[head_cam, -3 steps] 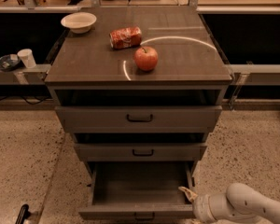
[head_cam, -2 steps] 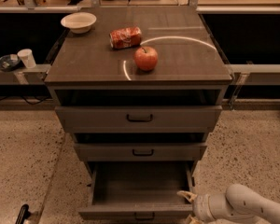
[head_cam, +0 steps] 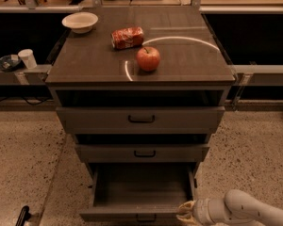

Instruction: Close bottom drawer

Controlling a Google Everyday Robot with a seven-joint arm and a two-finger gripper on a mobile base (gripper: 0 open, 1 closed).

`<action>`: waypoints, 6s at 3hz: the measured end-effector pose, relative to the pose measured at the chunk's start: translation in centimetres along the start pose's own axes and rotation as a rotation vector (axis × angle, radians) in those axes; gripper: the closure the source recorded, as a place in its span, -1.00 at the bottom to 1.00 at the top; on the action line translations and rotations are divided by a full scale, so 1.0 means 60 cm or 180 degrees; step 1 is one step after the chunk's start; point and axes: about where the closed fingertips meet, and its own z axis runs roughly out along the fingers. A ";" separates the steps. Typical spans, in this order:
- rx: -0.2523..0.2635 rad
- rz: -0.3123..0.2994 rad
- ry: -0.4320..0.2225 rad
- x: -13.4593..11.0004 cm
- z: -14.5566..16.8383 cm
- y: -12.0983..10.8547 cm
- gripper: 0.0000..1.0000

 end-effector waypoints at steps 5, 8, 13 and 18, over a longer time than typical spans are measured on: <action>0.0161 -0.0138 0.0216 0.103 0.099 -0.032 1.00; 0.0011 -0.0151 0.0336 0.161 0.189 -0.046 0.20; -0.0073 -0.0158 0.0272 0.162 0.197 -0.045 -0.94; 0.0358 -0.0382 0.0233 0.161 0.248 -0.178 -1.00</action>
Offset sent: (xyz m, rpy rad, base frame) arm 0.0239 -0.0065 -0.0878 -0.0688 -0.0782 -0.0183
